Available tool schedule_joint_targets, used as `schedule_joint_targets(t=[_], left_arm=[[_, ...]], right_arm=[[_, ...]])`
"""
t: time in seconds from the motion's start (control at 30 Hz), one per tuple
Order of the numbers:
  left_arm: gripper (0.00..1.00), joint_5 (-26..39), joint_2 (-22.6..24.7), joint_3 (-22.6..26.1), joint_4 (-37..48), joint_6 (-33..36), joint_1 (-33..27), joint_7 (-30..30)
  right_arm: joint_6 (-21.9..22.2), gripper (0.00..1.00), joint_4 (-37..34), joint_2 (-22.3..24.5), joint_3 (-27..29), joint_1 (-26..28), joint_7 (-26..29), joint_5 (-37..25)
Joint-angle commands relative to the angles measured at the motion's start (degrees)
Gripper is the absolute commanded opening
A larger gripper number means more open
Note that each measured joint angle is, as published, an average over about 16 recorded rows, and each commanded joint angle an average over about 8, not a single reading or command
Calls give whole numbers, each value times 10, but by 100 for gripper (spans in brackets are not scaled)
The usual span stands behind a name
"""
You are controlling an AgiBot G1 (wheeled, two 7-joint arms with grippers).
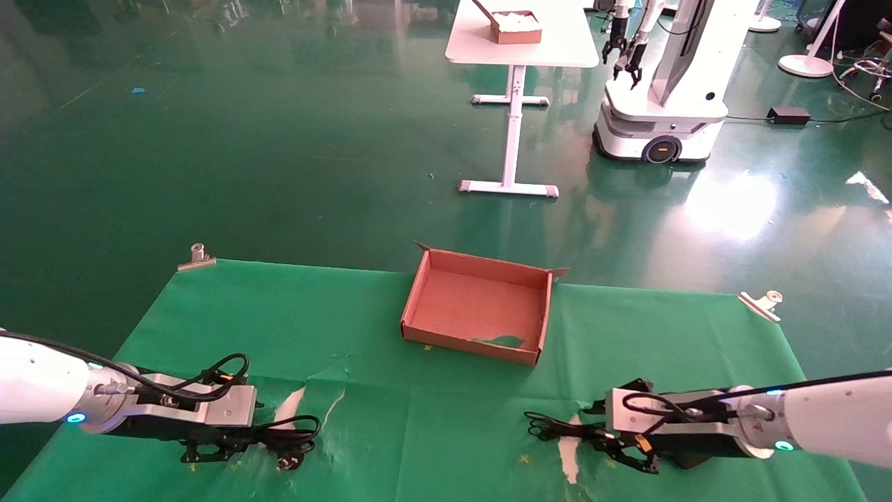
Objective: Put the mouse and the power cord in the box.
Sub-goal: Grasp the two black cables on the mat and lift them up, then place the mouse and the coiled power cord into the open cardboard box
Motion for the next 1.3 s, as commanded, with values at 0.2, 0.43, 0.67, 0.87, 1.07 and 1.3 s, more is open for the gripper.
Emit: schedule_joint_targets(t=[0.2,0.43,0.67,0.87,1.07,1.3], left_arm=[[0,0,0,0,0,0,0,0],[0,-2,-4,-1,-3,2,-3,2],[0,-34,-50,-24,-21,57,-47,31],[0,-116,-77,-79,1,104,-81,4],[0,-177,-28,-121,23,51,-101,-53],[0,-210,34,-144,26,-32,-111,-78]], right_arm=[[0,0,1,0,0,0,0,0],[-4,0,1,0,2,0,1,3],[-20,0,9,34,50,13,-1,72],[-41,0,41,69,89,51,-13,127],[-29,0,46,37,99,93,10,142],[46,0,21,-47,100,121,13,143]])
